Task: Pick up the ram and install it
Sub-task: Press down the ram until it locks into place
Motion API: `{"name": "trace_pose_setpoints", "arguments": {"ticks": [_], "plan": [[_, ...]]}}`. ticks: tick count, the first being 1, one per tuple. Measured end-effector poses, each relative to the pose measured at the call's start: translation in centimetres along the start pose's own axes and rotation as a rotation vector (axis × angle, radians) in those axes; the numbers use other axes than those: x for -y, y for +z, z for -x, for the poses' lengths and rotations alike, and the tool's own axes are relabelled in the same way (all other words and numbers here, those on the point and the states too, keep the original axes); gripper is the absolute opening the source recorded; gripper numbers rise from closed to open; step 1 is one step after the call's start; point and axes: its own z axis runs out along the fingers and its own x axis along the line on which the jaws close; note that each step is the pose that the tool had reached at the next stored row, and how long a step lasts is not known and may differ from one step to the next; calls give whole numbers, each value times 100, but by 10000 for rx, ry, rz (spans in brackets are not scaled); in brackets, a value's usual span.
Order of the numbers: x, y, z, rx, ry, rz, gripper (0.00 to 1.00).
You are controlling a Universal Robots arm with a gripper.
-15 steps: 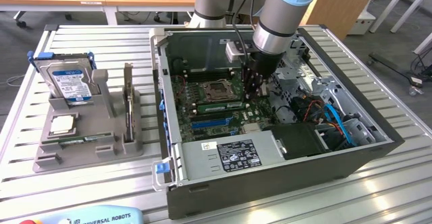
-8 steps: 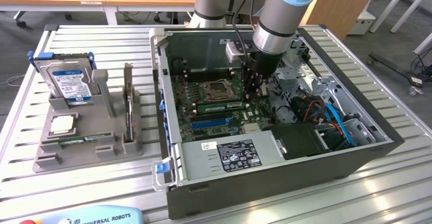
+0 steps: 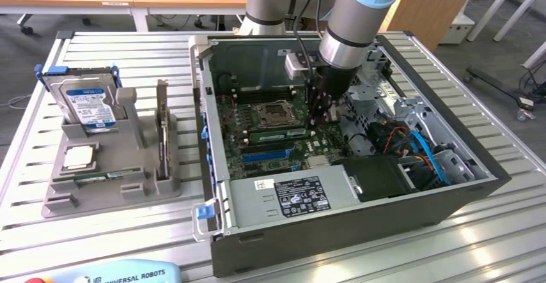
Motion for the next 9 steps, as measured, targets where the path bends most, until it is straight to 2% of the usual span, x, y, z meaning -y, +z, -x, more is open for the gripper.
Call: {"name": "trace_pose_setpoints", "arguments": {"ticks": [9], "plan": [[0,8,0,-1,0,0,10]]}}
